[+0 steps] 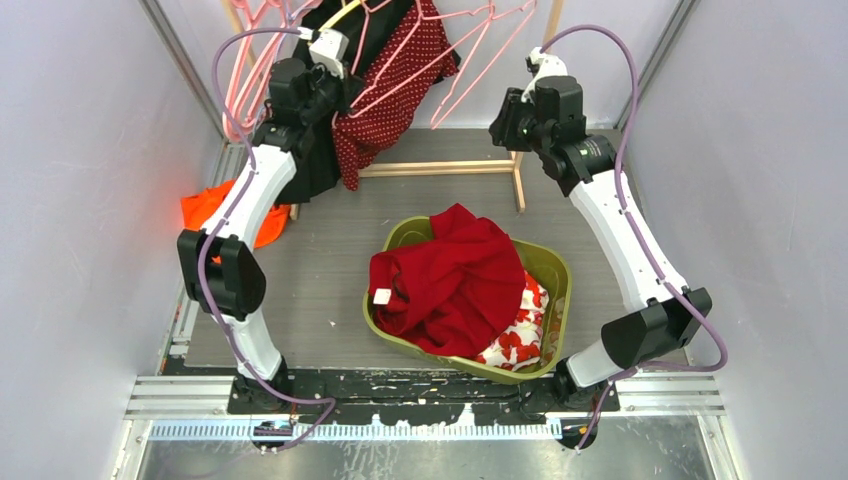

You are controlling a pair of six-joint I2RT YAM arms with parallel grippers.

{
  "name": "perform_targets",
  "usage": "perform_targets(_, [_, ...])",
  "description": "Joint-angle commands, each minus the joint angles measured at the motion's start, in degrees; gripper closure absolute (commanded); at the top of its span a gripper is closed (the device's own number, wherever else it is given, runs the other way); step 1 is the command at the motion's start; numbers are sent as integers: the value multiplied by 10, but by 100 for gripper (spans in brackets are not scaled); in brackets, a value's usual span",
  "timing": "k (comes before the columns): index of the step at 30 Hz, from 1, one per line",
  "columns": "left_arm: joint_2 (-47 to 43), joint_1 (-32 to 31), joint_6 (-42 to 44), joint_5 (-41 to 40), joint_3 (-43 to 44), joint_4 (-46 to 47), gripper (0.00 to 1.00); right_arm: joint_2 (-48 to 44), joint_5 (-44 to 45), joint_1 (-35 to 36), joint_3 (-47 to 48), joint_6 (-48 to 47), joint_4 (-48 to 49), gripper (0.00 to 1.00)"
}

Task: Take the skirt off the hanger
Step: Pick up the hanger from the clothesline.

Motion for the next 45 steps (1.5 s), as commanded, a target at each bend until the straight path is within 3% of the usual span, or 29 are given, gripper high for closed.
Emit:
perform_targets(1, [-45,12,8,-35,-6,67,100,-9,-1,4,-7,-6,26,61])
perform_targets(8, [-65,11,4,-57,-30,117,100,-14,5,4,-19,-17,29,61])
perform_targets(17, [-123,11,3,-39,-54,104,100,-6,12,4,-22,-22,34,61])
perform_targets(28, [-131,10,14,-19,-60,115,100,-5,13,4,-30,-22,36,61])
perform_targets(38, [-172,6,42,-47,-182,211,100,1,11,4,-31,-23,38,61])
perform_targets(45, [-178,5,36,-51,-208,224,100,3,12,4,-32,-24,37,61])
